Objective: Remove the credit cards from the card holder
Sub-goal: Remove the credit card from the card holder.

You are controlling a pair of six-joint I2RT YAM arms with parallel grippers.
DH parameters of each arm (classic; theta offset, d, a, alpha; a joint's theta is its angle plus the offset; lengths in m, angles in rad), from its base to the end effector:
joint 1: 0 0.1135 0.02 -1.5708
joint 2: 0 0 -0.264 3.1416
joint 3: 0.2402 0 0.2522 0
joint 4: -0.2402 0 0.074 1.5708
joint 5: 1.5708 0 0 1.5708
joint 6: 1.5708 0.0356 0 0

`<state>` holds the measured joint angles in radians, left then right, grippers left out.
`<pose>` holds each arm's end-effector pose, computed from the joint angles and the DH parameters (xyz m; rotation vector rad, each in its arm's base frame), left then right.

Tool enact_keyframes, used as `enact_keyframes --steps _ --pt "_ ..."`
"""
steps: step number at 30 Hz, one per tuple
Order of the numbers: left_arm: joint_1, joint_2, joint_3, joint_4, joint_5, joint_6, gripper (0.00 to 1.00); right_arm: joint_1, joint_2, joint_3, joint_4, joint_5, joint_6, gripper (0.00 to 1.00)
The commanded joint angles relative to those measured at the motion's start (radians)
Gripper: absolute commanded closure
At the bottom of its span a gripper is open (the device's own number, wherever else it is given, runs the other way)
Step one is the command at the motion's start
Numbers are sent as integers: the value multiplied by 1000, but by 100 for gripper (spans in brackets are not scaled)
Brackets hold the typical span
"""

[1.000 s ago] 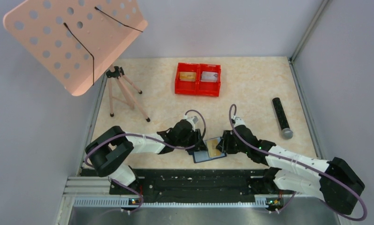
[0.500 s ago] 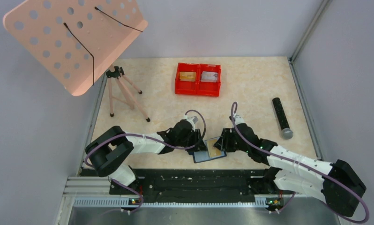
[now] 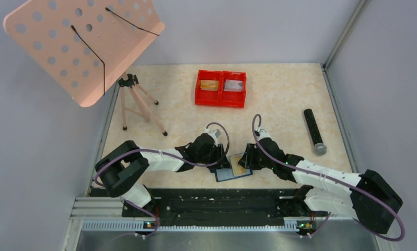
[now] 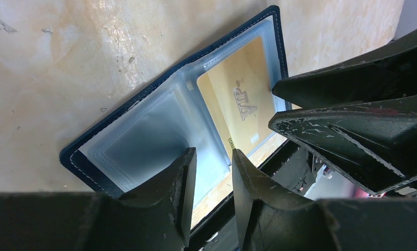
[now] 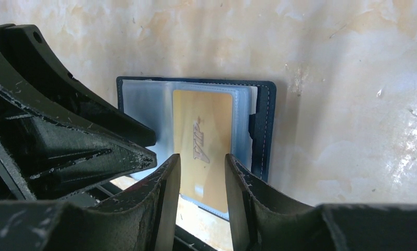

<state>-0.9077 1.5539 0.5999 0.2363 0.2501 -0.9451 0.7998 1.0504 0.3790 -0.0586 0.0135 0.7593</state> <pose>0.1703 -0.2323 0.1410 0.0994 2.5890 -1.1351 0.1394 0.1428 0.1641 -0.0419 2.4295 0.7519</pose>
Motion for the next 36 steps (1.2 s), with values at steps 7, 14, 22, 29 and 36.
enact_keyframes --steps 7,14,22,29,36 --pt "-2 22 4 27 4 -10 63 -11 60 -46 118 -8 16 63" --pt "-2 31 4 34 -2 -11 64 -10 59 -66 143 -9 30 64" --pt "-2 39 2 54 8 -18 65 -10 53 -92 189 -56 58 70" --pt "-2 30 12 46 14 -19 68 -10 53 -101 196 -56 67 74" --pt "-2 20 21 25 33 -27 81 -10 43 -101 176 -32 67 74"
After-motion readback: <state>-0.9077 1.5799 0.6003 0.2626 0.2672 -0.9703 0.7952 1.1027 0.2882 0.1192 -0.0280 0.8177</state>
